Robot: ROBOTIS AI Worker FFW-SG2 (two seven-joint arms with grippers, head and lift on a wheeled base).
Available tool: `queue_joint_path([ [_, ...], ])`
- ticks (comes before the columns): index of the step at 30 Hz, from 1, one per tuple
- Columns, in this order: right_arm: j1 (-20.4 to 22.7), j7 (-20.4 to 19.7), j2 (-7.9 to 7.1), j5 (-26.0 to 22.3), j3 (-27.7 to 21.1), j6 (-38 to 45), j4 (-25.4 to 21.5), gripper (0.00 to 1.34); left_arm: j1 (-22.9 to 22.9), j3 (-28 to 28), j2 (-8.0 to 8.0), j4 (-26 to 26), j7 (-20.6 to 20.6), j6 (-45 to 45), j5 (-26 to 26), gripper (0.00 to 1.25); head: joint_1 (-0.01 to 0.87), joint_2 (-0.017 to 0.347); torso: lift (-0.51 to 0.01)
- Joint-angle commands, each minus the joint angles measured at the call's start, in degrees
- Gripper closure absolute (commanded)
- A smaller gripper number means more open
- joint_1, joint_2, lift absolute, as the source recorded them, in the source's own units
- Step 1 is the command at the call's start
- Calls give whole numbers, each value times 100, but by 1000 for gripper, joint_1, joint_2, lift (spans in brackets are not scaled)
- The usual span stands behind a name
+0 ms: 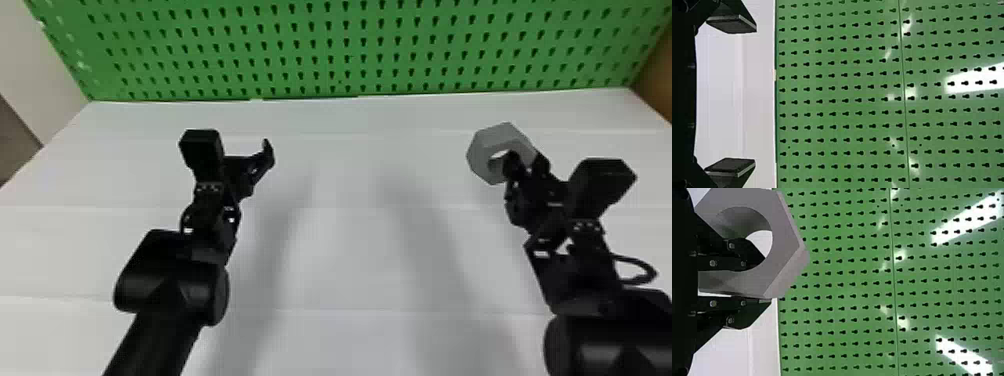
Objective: Pick up the hex nut
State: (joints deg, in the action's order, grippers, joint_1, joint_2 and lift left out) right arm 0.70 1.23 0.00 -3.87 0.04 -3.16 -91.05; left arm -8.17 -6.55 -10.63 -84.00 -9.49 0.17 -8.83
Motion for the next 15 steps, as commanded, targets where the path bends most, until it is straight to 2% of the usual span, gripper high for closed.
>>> queue_joint_path([
  [1,0,0,5,9,5,0,0,1070,0,5,0,-3,0,0,-4,88,785,149,-85],
  [15,0,0,5,18,22,0,9,1070,17,5,0,-3,0,0,-4,88,785,149,-85],
])
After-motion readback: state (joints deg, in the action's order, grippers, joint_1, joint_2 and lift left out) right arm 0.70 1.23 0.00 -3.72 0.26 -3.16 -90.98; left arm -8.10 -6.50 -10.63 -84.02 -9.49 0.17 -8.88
